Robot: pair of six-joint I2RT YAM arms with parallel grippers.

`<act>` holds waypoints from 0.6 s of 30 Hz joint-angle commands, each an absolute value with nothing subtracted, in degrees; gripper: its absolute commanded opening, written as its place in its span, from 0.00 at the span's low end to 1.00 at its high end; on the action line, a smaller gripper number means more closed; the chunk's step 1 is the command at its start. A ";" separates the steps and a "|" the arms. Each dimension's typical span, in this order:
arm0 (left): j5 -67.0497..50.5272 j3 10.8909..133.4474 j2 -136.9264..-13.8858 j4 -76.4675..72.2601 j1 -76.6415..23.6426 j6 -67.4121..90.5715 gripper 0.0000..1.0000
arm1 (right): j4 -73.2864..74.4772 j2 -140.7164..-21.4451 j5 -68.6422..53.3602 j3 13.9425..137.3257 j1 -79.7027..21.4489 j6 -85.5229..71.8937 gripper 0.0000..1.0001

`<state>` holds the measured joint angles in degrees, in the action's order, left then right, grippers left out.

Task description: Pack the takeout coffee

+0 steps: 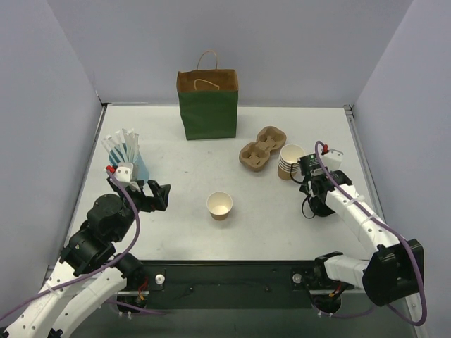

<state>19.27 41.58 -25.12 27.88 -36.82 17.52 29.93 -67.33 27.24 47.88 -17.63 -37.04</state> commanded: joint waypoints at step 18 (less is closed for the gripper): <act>18.54 41.75 -25.31 26.28 -37.18 17.40 0.97 | 25.84 -69.61 26.72 44.12 -15.82 -35.07 0.32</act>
